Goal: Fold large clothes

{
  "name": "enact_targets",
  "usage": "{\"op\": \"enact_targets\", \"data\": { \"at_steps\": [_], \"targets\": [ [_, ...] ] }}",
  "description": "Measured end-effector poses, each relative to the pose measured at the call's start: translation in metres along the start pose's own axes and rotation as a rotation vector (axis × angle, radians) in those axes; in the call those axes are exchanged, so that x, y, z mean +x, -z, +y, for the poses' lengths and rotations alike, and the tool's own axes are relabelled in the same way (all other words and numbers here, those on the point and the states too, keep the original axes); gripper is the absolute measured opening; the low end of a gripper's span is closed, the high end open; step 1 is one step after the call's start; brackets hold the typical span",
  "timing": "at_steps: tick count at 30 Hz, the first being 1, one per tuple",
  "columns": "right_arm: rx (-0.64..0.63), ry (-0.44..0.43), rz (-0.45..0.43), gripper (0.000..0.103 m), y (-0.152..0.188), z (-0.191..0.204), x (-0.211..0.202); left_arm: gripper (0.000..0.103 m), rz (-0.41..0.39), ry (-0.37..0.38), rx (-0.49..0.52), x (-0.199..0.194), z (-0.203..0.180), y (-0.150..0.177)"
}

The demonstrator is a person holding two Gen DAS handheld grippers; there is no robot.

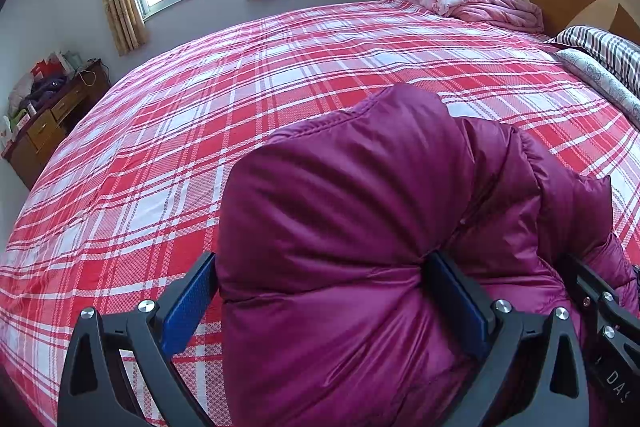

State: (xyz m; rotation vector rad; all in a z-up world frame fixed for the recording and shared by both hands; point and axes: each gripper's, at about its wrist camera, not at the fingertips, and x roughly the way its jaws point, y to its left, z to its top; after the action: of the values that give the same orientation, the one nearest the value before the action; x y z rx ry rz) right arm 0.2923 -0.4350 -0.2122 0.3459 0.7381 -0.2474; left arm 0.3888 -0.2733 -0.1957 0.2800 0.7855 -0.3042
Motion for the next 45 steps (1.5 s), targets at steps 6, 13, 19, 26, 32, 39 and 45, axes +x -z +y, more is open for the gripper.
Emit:
{"op": "enact_targets", "data": {
  "at_steps": [6, 13, 19, 26, 32, 39, 45],
  "targets": [
    [0.0, 0.0, 0.001, 0.055, 0.0, 0.001, 0.0, 0.102, 0.004, 0.003, 0.0, 0.001, 0.0, 0.0],
    [0.013, -0.046, 0.0, 0.058, 0.0, -0.006, -0.007, 0.102, 0.009, 0.027, 0.01, -0.006, 0.006, 0.0],
    [0.057, -0.07, -0.104, 0.099, 0.011, -0.041, -0.058, 0.102, -0.047, 0.202, -0.153, -0.054, 0.058, 0.027],
    [0.083, -0.232, 0.054, 0.063, 0.023, -0.055, -0.03, 0.102, 0.068, 0.431, -0.3, -0.036, 0.07, 0.058],
    [0.059, -0.285, 0.077, 0.023, 0.029, -0.044, -0.046, 0.057, 0.024, 0.463, -0.189, -0.061, 0.049, 0.055],
    [0.08, -0.354, 0.057, 0.018, 0.038, -0.031, -0.069, 0.029, -0.03, 0.407, -0.146, -0.101, 0.067, 0.053],
    [0.025, -0.437, 0.049, 0.018, 0.035, 0.023, -0.078, 0.029, -0.089, 0.275, -0.115, -0.136, 0.107, 0.058]
  ]
}}
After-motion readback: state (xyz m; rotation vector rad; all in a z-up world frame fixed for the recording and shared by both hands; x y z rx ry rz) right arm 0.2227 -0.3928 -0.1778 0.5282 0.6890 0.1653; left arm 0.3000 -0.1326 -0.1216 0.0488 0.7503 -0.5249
